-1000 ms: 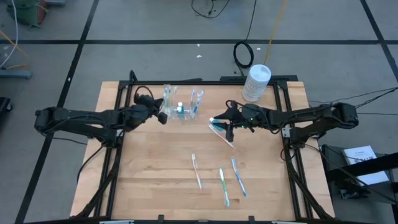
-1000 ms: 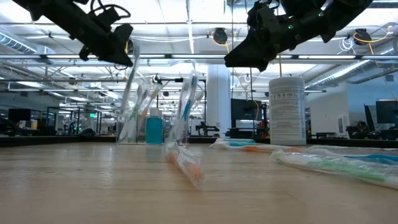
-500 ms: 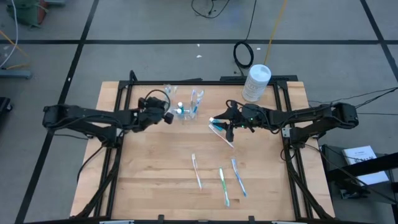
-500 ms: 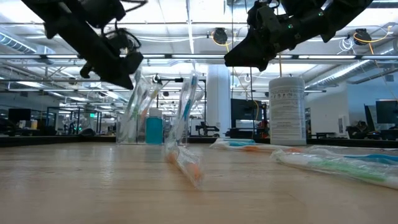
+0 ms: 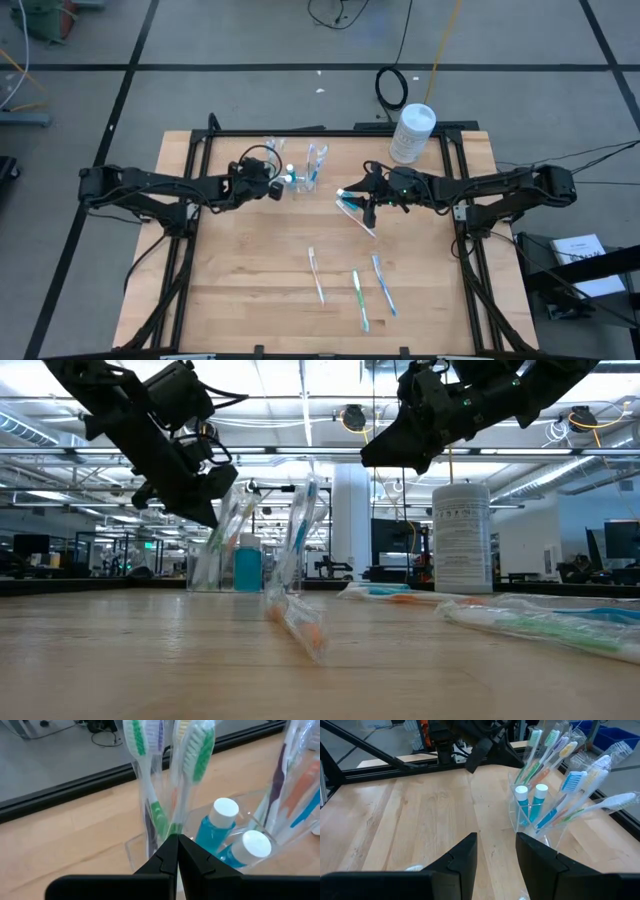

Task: Pick & Place toothbrushing station
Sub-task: Put the green toothbrush into the transparent organizer, then put the orange toothbrush into the transparent organizer

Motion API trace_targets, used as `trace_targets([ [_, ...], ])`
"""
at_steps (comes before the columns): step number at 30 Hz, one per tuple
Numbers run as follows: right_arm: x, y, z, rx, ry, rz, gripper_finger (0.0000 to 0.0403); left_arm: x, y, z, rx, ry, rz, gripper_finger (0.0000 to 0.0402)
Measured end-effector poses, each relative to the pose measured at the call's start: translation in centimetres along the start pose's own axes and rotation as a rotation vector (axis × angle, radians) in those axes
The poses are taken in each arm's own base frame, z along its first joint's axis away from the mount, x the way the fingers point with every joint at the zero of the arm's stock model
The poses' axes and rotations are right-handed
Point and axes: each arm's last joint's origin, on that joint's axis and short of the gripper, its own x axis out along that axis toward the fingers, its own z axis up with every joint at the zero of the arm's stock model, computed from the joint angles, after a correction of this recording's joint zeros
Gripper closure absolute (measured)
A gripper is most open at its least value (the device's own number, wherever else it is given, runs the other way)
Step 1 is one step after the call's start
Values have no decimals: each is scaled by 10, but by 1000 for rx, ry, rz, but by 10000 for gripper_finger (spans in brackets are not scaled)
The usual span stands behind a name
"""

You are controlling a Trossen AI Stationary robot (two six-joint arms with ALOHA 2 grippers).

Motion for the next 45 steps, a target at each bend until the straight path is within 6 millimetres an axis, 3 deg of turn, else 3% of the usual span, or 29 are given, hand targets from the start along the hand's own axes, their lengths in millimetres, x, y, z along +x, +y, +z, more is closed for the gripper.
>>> trace_targets([
  [6, 0, 0, 0, 0, 0, 0, 275, 0, 0, 0, 36, 2, -4, 378],
  [17, 0, 0, 0, 6, 1, 0, 275, 0, 0, -1, 74, -5, 7, 269],
  [22, 0, 0, -3, 6, 27, -2, 275, -1, -2, 4, 81, -39, -18, 241],
  [29, -1, -2, -18, 1, 180, -16, 275, -20, 4, 21, -11, -113, -85, 243],
  [33, -1, -3, -26, 0, 187, -26, 275, -36, 9, 31, -122, -115, -226, 252],
  [36, 0, -4, -36, 0, 195, -44, 275, -42, 9, 32, -102, -80, -330, 259],
  [45, 28, -7, -65, 72, 203, 11, 275, -42, 9, 31, -68, -70, -349, 264],
])
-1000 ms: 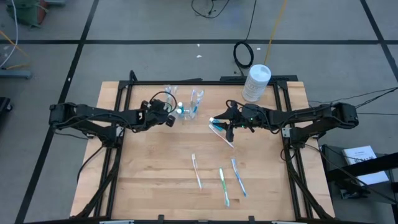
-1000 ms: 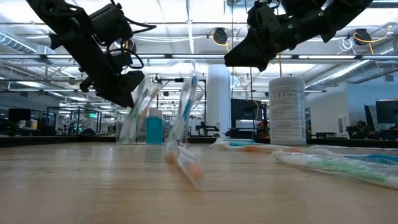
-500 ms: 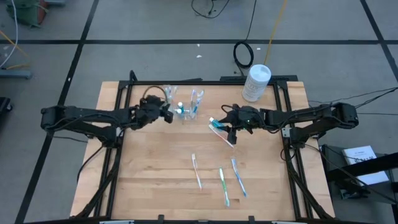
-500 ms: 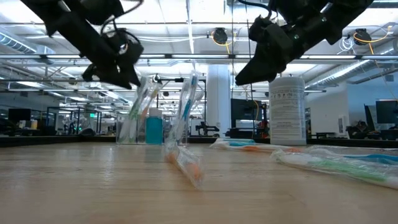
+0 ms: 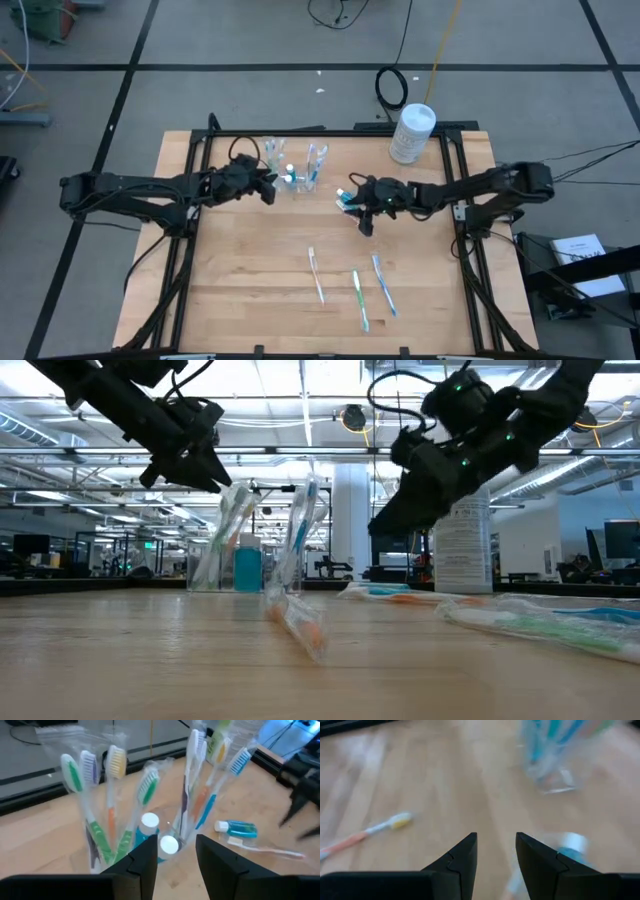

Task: Pick & Place toothbrushing station
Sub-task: Put the orange toothbrush into the transparent organizer

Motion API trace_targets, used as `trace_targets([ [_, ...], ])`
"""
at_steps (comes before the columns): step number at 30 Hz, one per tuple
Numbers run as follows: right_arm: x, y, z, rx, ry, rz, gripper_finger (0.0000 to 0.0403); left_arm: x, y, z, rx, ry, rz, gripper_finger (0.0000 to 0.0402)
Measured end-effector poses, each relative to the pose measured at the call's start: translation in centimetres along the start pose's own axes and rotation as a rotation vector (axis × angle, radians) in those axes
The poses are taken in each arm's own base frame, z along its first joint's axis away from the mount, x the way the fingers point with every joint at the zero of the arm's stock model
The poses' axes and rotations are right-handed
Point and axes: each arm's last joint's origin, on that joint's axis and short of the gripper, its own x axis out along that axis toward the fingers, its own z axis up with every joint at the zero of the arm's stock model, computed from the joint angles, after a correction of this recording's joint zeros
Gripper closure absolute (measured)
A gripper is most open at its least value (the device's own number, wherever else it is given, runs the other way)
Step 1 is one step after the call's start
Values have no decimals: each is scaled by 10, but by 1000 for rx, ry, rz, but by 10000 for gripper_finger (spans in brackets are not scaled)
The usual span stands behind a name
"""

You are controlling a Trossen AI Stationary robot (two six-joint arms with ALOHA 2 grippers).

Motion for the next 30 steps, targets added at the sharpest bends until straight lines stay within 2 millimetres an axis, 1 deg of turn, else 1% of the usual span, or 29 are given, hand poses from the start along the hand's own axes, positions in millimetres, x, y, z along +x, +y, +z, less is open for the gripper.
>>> trace_targets([
  [2, 10, 0, -5, 3, 2, 40, 275, 0, 1, 1, -4, -22, 34, 265],
  [4, 20, -1, -10, 21, 30, 33, 275, 0, 4, 1, -6, -52, 100, 266],
  [7, 31, -2, -12, 53, 151, 5, 275, 1, 11, 0, 62, -60, 211, 266],
  [11, 42, 1, -8, 63, 315, -48, 275, 2, 26, -5, 98, 6, 345, 266],
  [14, 47, 2, -4, 37, 359, -155, 275, 3, 36, -8, 71, 61, 396, 266],
  [16, 50, 1, -6, 23, 369, -212, 275, 3, 39, -8, 63, 69, 418, 266],
  [18, 53, -2, -9, 31, 379, -234, 275, 4, 42, -7, 57, 70, 430, 266],
  [22, 60, -10, -15, 93, 412, -202, 275, 4, 43, -7, 51, 81, 420, 266],
  [25, 64, -16, -19, 103, 421, -206, 277, 4, 43, -7, 50, 81, 421, 266],
  [28, 66, -20, -21, 72, 430, -203, 293, 4, 43, -7, 49, 84, 416, 266],
  [30, 67, -20, -20, 40, 424, -196, 313, 4, 43, -7, 49, 84, 416, 266],
])
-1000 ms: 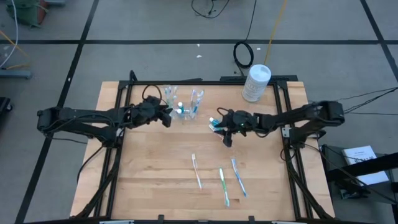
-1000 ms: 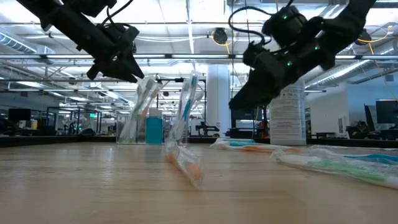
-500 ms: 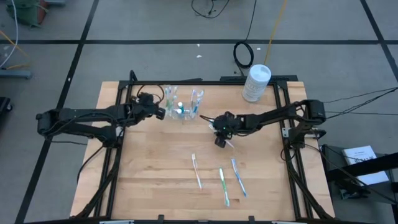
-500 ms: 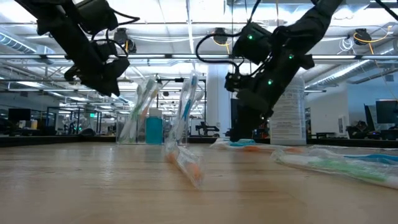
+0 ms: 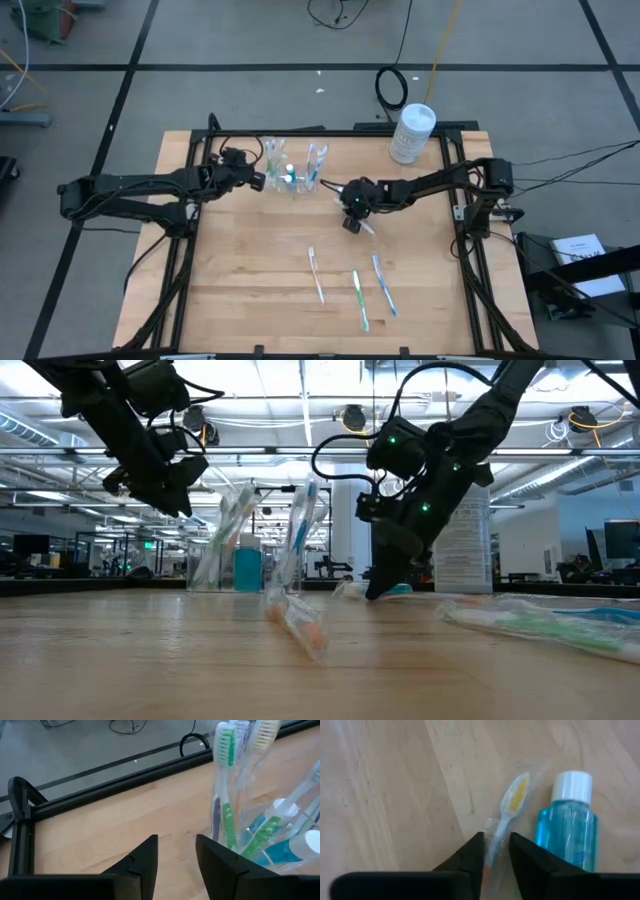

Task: Pick & Place toothbrushing station
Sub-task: Put the orange toothbrush into the transparent organizer

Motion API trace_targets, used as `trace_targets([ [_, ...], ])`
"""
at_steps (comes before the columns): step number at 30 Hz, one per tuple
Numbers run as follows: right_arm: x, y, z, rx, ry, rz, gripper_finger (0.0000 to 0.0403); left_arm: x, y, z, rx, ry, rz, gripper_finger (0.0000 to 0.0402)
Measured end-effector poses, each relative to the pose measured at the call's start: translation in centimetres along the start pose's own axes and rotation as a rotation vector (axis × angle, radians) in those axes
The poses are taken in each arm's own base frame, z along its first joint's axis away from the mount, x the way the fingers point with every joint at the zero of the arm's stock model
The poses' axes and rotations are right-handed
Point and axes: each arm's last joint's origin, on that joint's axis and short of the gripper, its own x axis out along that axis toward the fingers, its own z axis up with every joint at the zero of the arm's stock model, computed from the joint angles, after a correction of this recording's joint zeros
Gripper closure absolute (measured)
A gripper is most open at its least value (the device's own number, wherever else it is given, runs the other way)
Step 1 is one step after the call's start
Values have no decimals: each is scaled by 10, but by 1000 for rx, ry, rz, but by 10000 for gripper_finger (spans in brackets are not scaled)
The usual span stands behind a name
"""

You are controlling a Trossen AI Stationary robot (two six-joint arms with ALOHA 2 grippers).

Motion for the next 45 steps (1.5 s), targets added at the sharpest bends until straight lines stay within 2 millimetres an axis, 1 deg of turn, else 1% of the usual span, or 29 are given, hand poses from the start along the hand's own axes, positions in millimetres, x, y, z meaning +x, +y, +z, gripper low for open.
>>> trace_targets([
  [5, -2, 3, 7, -32, -81, 26, 386, 0, 0, 0, 0, 1, -1, 266],
  [7, -2, 6, 10, -35, -116, 81, 393, 0, 0, 0, 0, 1, -2, 266],
  [9, -6, 9, 15, -39, -160, 137, 387, 0, 0, 0, 1, 1, -2, 266],
  [13, -11, 12, 32, -34, -323, 200, 394, 0, 0, 0, 1, 0, -1, 266],
  [15, -16, 14, 43, -21, -452, 252, 398, 0, 0, 0, 1, 1, -2, 266],
  [18, -31, 18, 63, -27, -694, 313, 395, 0, 0, 0, 0, 6, -11, 266],
  [21, -47, 17, 77, -23, -921, 334, 393, 0, -1, 0, 1, 10, -16, 266],
  [24, -70, 12, 92, 15, -1195, 307, 393, 0, 0, 0, 0, 10, -16, 266],
  [26, -78, 8, 99, 22, -1275, 255, 393, 0, -1, 0, 5, 9, -16, 266],
  [29, -76, 8, 104, -42, -1264, 202, 393, 0, -1, 1, 35, -2, -23, 266],
  [32, -73, 12, 116, -53, -1254, 205, 394, 0, -3, 3, 36, -19, -42, 266],
  [34, -65, 15, 119, -60, -1233, 203, 397, 0, -4, 4, 26, -30, -51, 266],
  [37, -42, 18, 121, -99, -1190, 177, 398, 0, -5, 6, 45, -34, -75, 266],
  [40, -28, 16, 119, -114, -1167, 149, 397, -3, -7, 7, 55, -29, -141, 266],
  [43, -20, 9, 120, -96, -1192, 59, 397, -5, -8, 9, 62, -26, -192, 266],
  [45, -17, 4, 120, -97, -1228, -3, 397, -5, -8, 8, 66, -17, -196, 266],
])
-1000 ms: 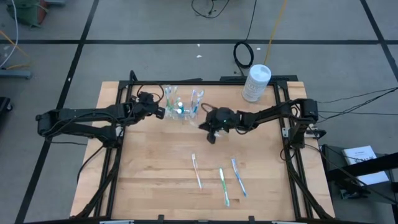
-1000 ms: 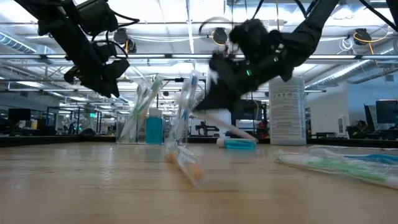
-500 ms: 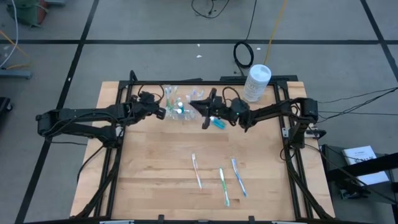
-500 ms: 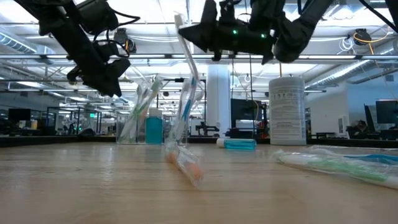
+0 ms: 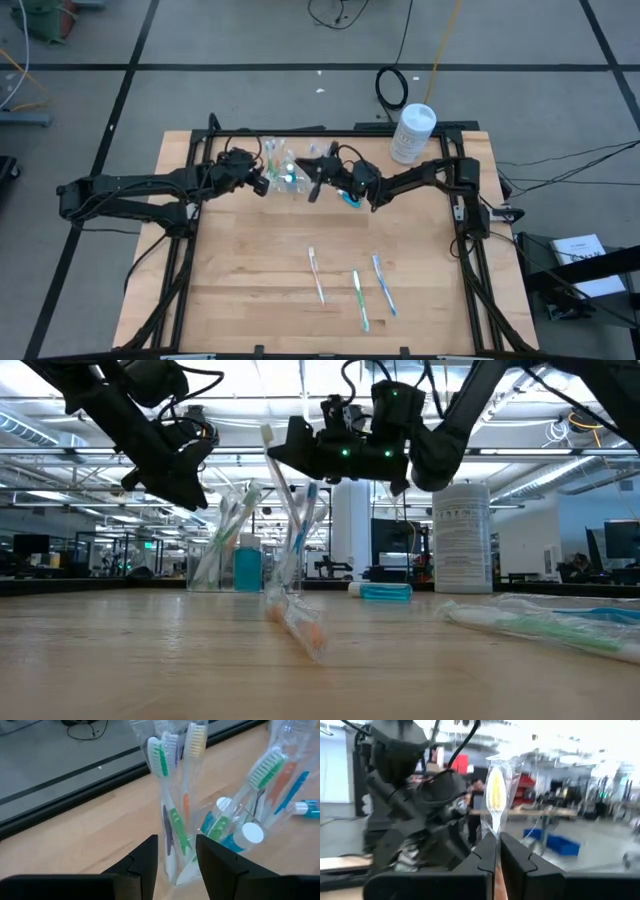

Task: Pick & Place toothbrushing station
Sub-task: Put the orange toothbrush into the transparent organizer

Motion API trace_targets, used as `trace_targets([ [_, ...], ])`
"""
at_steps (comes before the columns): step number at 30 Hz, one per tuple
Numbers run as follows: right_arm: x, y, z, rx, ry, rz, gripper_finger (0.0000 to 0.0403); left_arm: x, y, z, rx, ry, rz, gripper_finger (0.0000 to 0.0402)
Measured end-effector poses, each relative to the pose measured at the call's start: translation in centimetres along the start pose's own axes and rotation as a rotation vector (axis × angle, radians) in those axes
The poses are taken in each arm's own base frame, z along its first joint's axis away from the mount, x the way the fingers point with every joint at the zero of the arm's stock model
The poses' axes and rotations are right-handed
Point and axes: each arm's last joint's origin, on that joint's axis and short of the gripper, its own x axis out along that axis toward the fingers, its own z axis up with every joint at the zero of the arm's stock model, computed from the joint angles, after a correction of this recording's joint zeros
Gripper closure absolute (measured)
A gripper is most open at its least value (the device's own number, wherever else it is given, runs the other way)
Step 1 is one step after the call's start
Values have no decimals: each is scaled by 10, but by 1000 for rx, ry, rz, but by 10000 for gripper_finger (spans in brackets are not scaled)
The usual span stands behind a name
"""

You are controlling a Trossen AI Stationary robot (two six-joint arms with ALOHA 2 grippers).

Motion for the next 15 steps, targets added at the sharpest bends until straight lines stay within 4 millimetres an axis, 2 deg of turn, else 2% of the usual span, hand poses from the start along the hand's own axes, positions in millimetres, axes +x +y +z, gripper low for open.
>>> trace_targets([
  [5, 10, -11, -4, -71, -61, 16, 398, 0, 0, 1, -5, -10, -1, 266],
  [11, 19, -19, -26, -92, 14, 28, 398, 0, -2, 4, 10, -41, -14, 266],
  [15, 18, -20, -33, -86, 64, 29, 397, 0, -2, 4, 22, -42, -14, 266],
])
